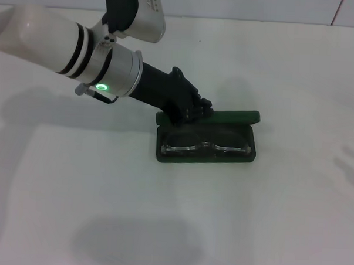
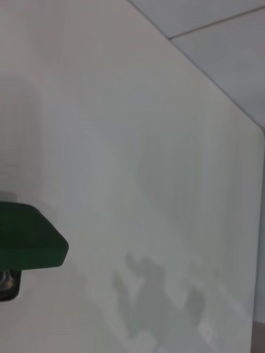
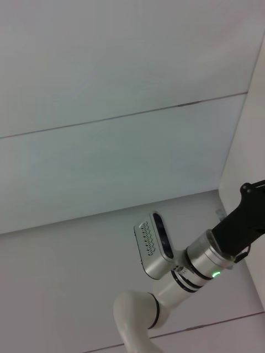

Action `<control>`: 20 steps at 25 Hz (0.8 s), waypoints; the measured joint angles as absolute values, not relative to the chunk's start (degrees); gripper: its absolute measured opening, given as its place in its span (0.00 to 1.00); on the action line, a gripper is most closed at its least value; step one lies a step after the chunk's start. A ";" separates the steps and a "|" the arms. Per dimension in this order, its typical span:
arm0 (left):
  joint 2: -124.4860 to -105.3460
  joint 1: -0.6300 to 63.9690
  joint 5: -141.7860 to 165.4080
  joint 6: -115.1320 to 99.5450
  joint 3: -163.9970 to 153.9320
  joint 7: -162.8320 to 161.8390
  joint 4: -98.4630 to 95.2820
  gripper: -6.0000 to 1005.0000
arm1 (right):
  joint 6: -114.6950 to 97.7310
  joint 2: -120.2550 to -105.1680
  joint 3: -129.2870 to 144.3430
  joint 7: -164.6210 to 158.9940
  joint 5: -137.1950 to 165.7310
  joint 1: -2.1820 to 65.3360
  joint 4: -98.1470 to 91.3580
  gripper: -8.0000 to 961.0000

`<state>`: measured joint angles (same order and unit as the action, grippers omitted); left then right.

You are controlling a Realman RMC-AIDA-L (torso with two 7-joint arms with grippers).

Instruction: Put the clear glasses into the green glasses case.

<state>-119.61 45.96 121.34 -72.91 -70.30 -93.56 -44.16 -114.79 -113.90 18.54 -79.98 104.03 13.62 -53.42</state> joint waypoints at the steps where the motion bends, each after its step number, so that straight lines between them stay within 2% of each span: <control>1: -119.61 45.96 121.40 -73.26 -70.31 -93.63 -44.15 0.10 | -114.79 -113.91 18.54 -79.98 104.03 13.62 -53.42 0.32; 20: -119.98 42.86 117.75 -75.71 -76.42 -94.23 -46.34 0.10 | -115.24 -113.98 18.73 -79.95 103.68 13.94 -53.52 0.32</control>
<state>-119.98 42.86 117.75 -75.71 -76.42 -94.23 -46.34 -115.24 -113.98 18.73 -79.95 103.68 13.94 -53.52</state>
